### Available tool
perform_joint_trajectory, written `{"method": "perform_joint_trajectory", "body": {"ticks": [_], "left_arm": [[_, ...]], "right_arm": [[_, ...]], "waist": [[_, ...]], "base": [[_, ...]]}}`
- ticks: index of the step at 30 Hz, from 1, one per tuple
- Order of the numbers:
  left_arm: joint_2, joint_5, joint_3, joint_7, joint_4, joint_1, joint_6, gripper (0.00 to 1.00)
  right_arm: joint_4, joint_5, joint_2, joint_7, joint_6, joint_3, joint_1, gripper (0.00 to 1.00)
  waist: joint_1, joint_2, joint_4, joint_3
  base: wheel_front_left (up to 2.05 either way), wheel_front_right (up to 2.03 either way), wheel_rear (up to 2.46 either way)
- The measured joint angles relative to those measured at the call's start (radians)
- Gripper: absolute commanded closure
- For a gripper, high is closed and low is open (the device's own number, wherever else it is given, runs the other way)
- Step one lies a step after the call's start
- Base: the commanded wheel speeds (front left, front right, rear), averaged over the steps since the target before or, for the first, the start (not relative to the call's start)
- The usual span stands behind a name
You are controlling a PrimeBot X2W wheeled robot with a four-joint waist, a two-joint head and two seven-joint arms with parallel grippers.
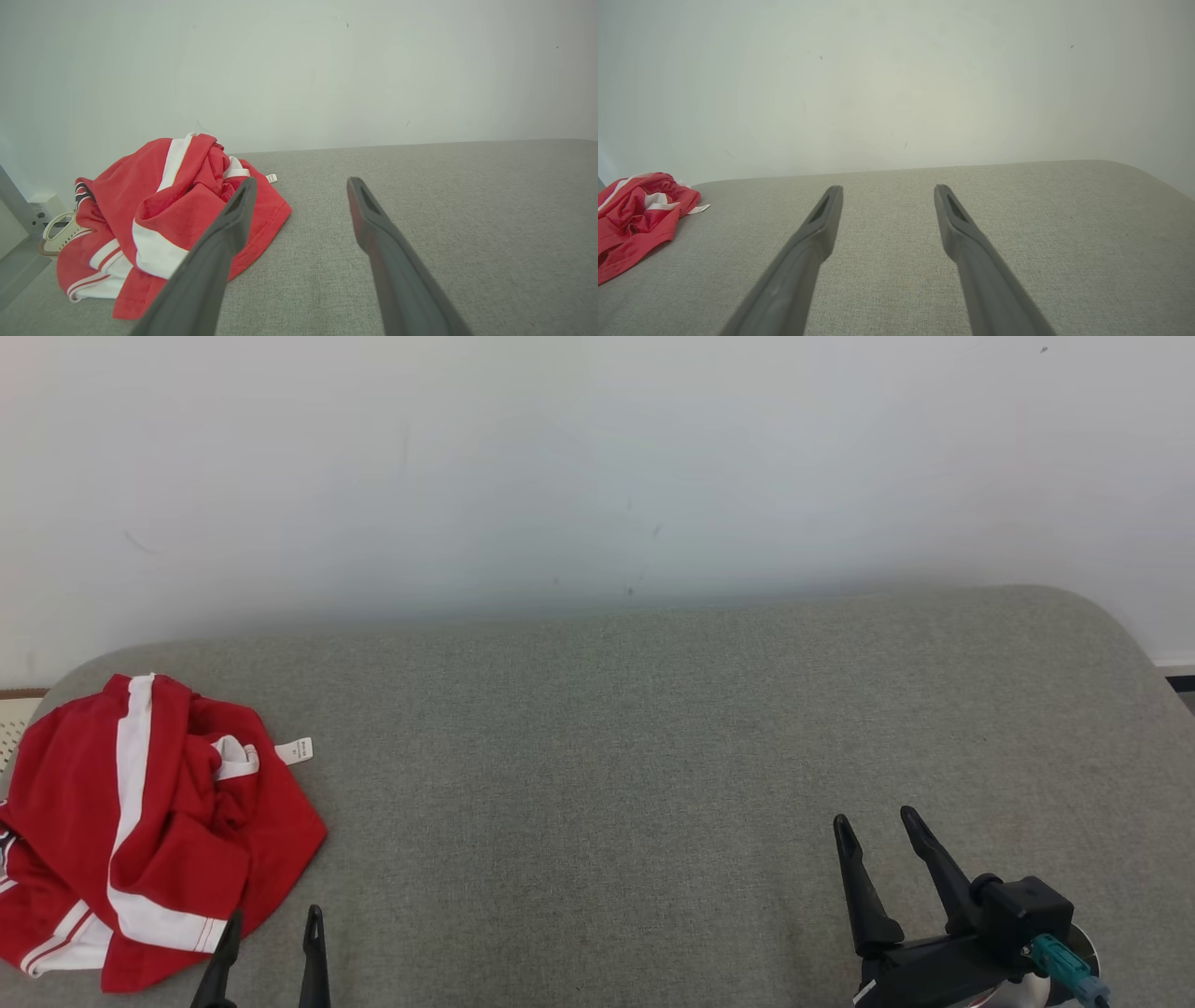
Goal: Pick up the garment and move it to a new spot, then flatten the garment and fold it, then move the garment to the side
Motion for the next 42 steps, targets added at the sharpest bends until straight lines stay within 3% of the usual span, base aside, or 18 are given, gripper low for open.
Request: {"method": "perform_joint_trajectory", "body": {"ticks": [21, 42], "left_arm": [[0.012, -0.012, -0.020, 0.020, -0.013, 0.004, 0.010, 0.00], [0.040, -0.028, -0.017, 0.043, -0.029, 0.005, 0.020, 0.00]], "right_arm": [[0.010, 0.001, 0.010, 0.007, 0.000, -0.011, 0.011, 0.00], [0.041, 0.009, 0.025, -0.015, 0.000, 0.011, 0.011, 0.00]], "waist": [[0.0000, 0.0000, 0.033, 0.005], [0.0000, 0.0000, 0.225, 0.008]], "base": [[0.00, 0.00, 0.00], [0.00, 0.00, 0.00]]}}
